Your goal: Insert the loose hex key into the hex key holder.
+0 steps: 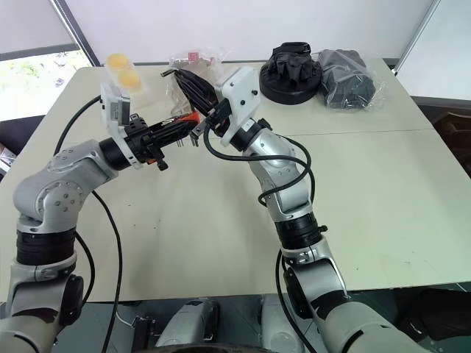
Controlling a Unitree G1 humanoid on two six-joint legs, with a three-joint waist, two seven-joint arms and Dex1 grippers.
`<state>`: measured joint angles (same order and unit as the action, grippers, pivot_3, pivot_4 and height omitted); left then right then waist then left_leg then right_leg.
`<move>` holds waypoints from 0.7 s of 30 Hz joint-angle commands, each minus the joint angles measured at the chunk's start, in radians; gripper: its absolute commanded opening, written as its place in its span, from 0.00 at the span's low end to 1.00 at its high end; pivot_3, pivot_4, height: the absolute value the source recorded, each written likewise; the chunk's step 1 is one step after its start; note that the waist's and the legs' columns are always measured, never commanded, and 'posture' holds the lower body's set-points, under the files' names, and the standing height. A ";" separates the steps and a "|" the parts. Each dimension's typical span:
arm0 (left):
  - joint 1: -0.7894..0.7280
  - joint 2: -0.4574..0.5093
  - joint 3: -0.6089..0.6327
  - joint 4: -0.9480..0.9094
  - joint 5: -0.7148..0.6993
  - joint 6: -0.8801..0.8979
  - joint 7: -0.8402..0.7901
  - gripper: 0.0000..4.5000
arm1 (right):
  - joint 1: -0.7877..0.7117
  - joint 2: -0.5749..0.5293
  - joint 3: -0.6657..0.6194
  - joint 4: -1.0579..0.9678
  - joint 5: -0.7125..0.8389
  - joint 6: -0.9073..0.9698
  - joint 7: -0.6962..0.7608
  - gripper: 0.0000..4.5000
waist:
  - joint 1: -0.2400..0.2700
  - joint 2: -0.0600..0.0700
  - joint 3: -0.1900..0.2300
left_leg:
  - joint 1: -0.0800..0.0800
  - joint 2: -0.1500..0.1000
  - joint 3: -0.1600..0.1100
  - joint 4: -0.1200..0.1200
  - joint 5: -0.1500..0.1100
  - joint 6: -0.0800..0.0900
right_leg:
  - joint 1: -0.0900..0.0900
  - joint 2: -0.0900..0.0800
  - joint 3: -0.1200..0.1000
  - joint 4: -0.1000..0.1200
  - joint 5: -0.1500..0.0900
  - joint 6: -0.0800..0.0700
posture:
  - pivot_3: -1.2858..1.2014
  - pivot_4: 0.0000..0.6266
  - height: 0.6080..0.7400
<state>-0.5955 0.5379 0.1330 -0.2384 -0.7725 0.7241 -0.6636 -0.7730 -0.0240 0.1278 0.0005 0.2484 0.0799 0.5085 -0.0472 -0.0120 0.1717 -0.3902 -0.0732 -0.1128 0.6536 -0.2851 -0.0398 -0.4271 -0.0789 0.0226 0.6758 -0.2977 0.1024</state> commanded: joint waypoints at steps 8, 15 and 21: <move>-0.018 0.000 0.033 -0.033 -0.005 -0.030 0.007 0.00 | -0.002 0.005 0.006 -0.038 0.000 -0.017 -0.002 0.02 | 0.000 0.000 0.000 | 0.000 0.000 0.000 0.000 0.000 0.000 | 0.000 0.000 0.000 0.001 0.000 0.000 | 0.52 0.24 1.00; -0.018 0.001 0.031 -0.036 -0.005 -0.031 0.003 0.00 | -0.012 -0.003 -0.007 -0.021 -0.006 -0.028 -0.013 0.02 | 0.000 0.000 0.000 | 0.000 0.000 0.000 0.001 0.000 0.000 | -0.001 0.000 0.000 0.002 0.000 0.000 | 0.52 0.24 1.00; -0.021 0.001 0.028 -0.036 -0.007 -0.033 0.003 0.00 | -0.022 -0.007 -0.014 -0.007 -0.009 -0.036 -0.015 0.02 | 0.000 0.000 0.000 | 0.000 0.000 0.000 0.001 0.000 0.000 | -0.001 0.000 0.000 0.003 0.000 0.000 | 0.52 0.24 1.00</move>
<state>-0.5961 0.5377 0.1330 -0.2385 -0.7730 0.7141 -0.6566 -0.7732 -0.0304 0.1295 0.0057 0.2395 0.0632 0.4977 -0.0473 -0.0120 0.1717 -0.3902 -0.0733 -0.1129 0.6544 -0.2851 -0.0398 -0.4280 -0.0789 0.0226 0.6786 -0.2977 0.1024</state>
